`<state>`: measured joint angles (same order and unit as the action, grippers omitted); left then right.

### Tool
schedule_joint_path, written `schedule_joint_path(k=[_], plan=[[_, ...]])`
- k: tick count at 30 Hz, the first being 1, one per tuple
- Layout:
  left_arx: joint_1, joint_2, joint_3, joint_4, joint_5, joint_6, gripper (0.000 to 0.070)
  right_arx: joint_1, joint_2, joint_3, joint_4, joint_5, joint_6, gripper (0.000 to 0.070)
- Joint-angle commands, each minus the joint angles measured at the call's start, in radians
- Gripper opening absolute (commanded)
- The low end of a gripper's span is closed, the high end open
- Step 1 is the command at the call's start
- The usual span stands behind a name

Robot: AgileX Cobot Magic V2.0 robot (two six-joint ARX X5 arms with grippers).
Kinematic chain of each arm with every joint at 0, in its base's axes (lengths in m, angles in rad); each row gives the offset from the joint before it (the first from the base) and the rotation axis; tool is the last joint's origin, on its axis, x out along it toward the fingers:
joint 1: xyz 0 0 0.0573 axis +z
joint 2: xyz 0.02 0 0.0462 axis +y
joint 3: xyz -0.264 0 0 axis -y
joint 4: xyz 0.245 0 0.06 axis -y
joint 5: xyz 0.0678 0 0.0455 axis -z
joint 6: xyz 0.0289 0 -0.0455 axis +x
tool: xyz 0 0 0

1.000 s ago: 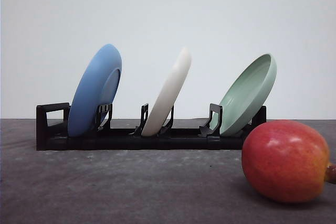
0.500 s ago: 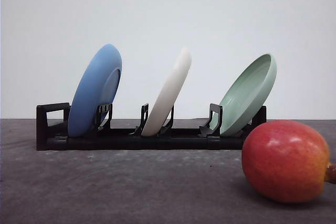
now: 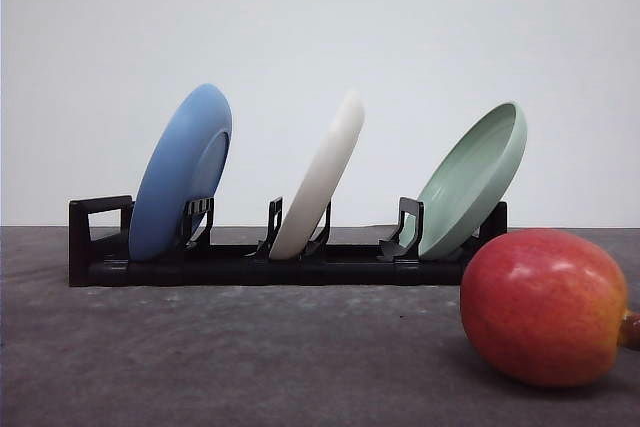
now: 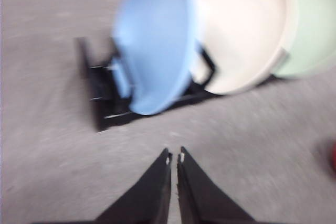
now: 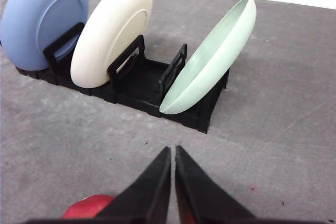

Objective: Place pomegranate in white plate

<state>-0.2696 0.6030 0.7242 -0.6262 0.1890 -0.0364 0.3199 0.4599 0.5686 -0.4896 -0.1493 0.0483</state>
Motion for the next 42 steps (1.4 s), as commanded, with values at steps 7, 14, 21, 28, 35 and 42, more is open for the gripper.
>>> schedule_joint_path(k=[7,14,21,28,35,42], plan=[[-0.045,0.018,0.018,0.024,-0.003,0.056,0.034,0.005,0.003,0.016,0.01,-0.004,-0.029,0.0246],[-0.065,0.018,0.018,0.024,0.023,0.074,0.0429,0.005,0.002,0.016,0.018,-0.004,-0.03,0.0392],[-0.114,0.021,0.018,0.034,0.023,0.086,0.0429,0.005,0.002,0.016,0.025,-0.005,-0.029,0.0391],[-0.215,0.089,0.018,0.153,0.022,0.088,0.0422,0.005,0.002,0.016,0.025,-0.006,-0.029,0.0391],[-0.355,0.231,0.018,0.311,-0.04,0.088,0.0386,0.005,0.002,0.016,0.025,-0.007,-0.026,0.0391],[-0.47,0.394,0.018,0.508,-0.129,0.088,0.0388,0.005,0.002,0.016,0.025,-0.007,-0.026,0.039]])
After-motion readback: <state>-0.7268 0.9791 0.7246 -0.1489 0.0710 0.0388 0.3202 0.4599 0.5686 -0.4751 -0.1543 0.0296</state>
